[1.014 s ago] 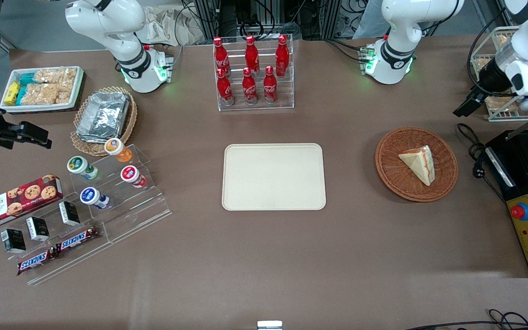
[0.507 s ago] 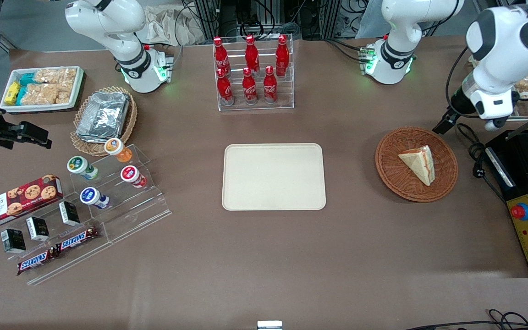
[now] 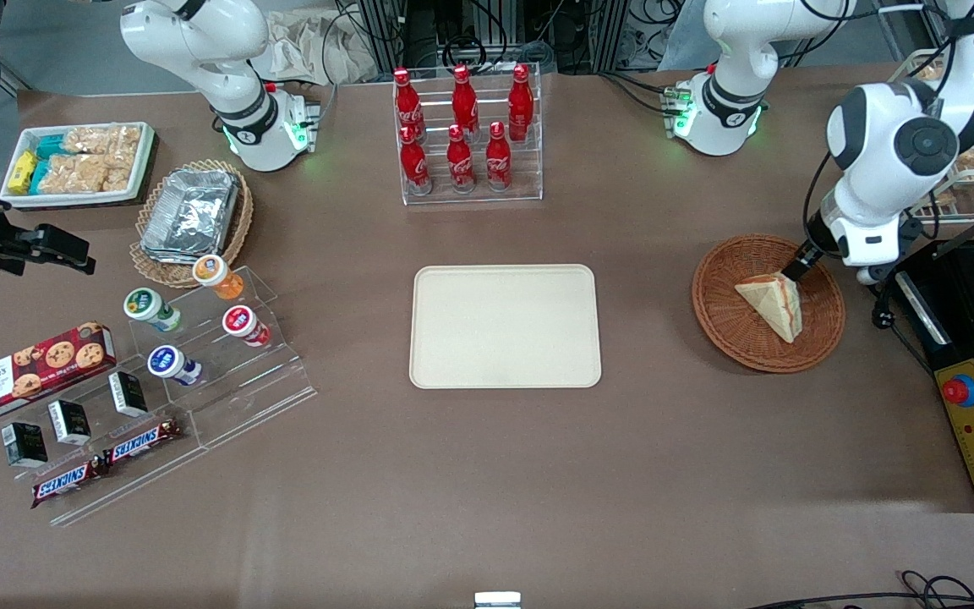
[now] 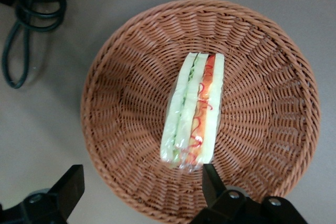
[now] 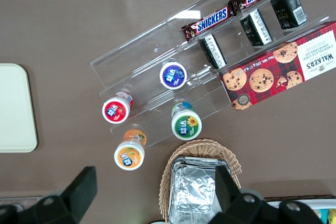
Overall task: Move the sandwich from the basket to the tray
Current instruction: 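Lower the left gripper onto the sandwich and close it on the wrapper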
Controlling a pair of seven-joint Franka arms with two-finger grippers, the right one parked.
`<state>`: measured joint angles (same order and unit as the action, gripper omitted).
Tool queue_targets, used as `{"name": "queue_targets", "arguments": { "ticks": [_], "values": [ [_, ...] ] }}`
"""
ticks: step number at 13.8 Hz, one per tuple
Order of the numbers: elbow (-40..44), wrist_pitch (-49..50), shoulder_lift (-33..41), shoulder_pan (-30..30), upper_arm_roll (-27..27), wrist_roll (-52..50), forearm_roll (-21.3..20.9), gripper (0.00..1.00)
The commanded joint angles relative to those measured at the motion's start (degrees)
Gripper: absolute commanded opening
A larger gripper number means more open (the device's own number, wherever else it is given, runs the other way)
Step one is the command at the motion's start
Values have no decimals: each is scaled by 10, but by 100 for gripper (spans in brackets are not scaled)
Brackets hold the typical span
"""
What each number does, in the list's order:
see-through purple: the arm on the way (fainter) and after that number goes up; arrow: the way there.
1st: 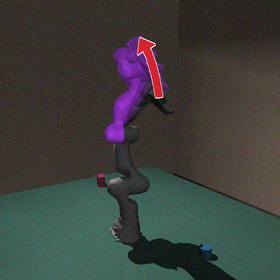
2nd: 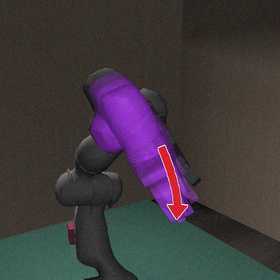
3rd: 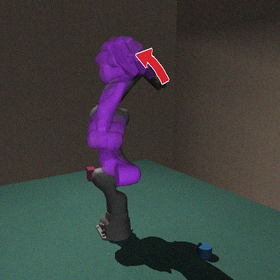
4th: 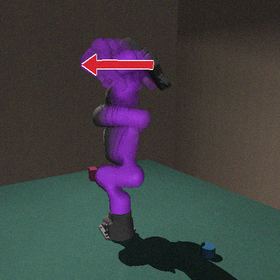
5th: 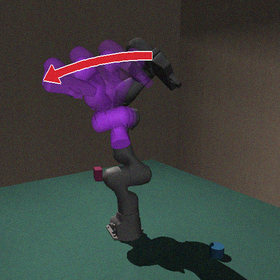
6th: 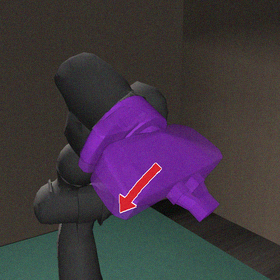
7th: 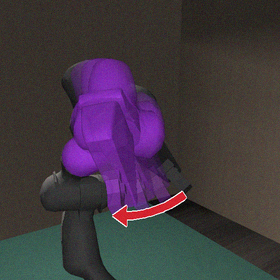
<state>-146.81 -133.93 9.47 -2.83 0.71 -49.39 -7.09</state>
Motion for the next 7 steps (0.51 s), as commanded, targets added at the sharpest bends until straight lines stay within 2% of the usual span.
{"name": "queue_targets", "arguments": {
  "ticks": [1, 7],
  "values": [
    [4, -30, -29, 0, 3, 0, -15, 100],
    [3, -65, -69, 11, 6, 10, -18, 100]
  ]
}}
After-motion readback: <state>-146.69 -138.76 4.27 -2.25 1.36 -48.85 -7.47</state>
